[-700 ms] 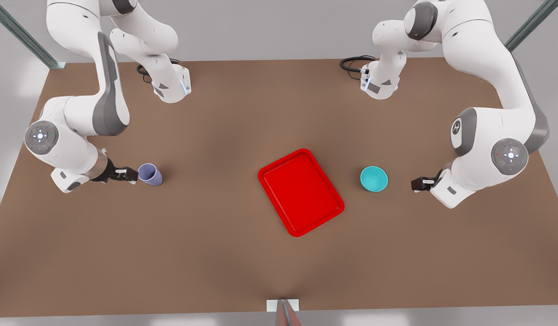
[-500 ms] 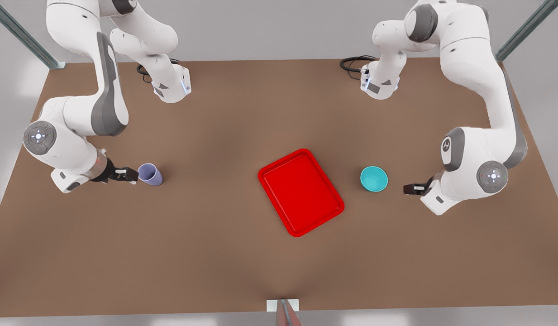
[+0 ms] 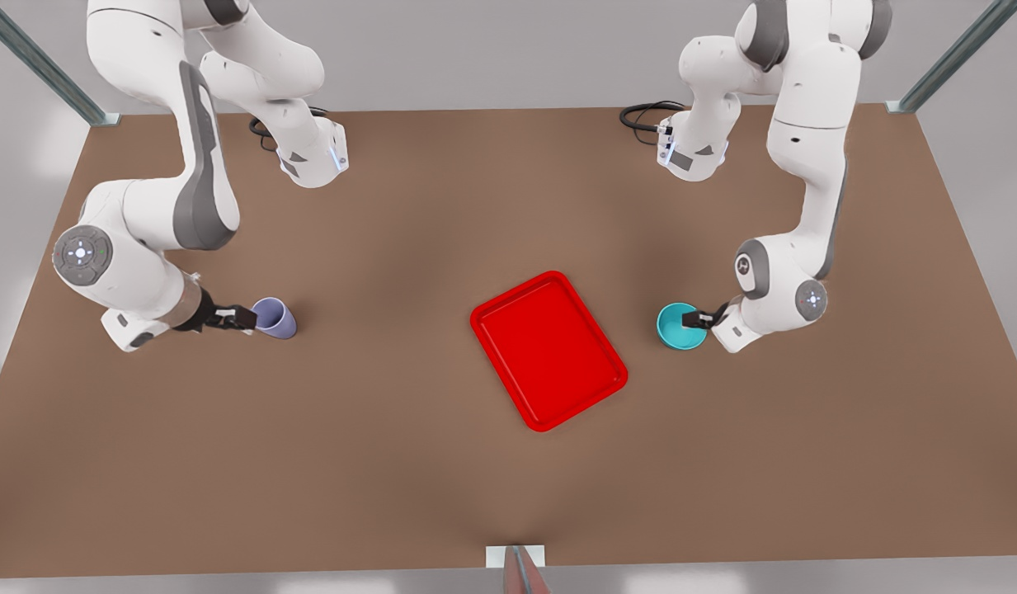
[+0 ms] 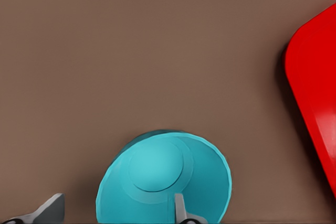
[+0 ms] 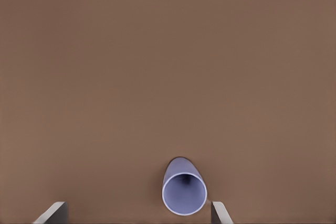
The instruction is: Place the bowl on the tray with the left arm and the cup on the tray with the right arm
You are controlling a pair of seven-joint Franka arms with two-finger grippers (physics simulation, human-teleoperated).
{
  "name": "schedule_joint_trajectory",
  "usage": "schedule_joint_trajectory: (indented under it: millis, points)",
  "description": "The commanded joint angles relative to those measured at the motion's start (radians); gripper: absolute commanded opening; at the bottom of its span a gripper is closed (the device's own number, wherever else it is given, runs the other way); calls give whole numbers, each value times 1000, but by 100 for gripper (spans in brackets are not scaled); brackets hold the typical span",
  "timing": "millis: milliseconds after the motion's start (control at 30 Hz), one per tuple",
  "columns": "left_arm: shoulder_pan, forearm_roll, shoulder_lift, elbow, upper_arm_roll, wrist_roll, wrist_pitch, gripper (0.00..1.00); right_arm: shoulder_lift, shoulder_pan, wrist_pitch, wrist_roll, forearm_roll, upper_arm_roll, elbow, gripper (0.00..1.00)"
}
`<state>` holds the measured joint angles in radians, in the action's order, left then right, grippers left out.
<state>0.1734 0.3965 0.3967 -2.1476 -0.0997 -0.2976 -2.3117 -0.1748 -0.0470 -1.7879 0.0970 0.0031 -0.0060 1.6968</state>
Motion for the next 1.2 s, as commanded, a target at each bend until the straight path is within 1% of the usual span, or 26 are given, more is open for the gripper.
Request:
schedule_joint_trajectory:
  millis: [0,33,67,100,233,300,333,367,633,700,733,800,833,867,900,1033,1167]
  points:
    - [0,35,5,2,0,0,0,86,-2,6,5,-2,0,-2,-3,100]
    - [6,36,17,3,0,0,0,49,-3,6,7,0,0,-3,-5,100]
    - [8,53,24,6,0,0,0,35,-6,6,-1,7,0,-3,-5,100]
    - [8,64,33,11,0,0,0,33,-8,7,-1,6,0,-3,-5,100]
    - [6,65,60,29,0,0,0,30,-3,10,4,6,-12,-3,3,100]
    - [6,65,70,34,0,0,0,26,0,9,-2,7,-12,-3,12,100]
    - [6,65,70,35,0,0,0,23,0,9,-1,4,-12,-3,11,100]
    - [6,65,70,35,-2,0,2,21,0,12,-1,0,-14,-3,11,100]
    - [6,73,76,72,-3,6,34,21,-2,24,-19,-2,-14,-3,29,100]
    - [8,73,64,147,-5,41,155,21,6,24,-60,-2,-11,-3,55,100]
    - [8,73,48,155,-3,61,167,21,9,24,-96,0,-11,-3,87,100]
    - [8,77,48,236,6,110,252,21,15,22,-94,-2,-11,-2,90,100]
    - [21,145,56,265,28,133,262,21,55,19,-153,0,-11,4,152,100]
    - [49,153,62,285,34,179,256,21,57,16,-153,-2,-11,4,155,100]
    - [77,154,88,340,37,247,258,21,55,15,-145,-2,-11,4,152,100]
    - [141,226,212,500,55,354,253,21,49,21,-139,-6,-9,1,150,100]
    - [201,262,283,591,58,445,245,21,21,27,-136,-45,-2,-5,133,100]
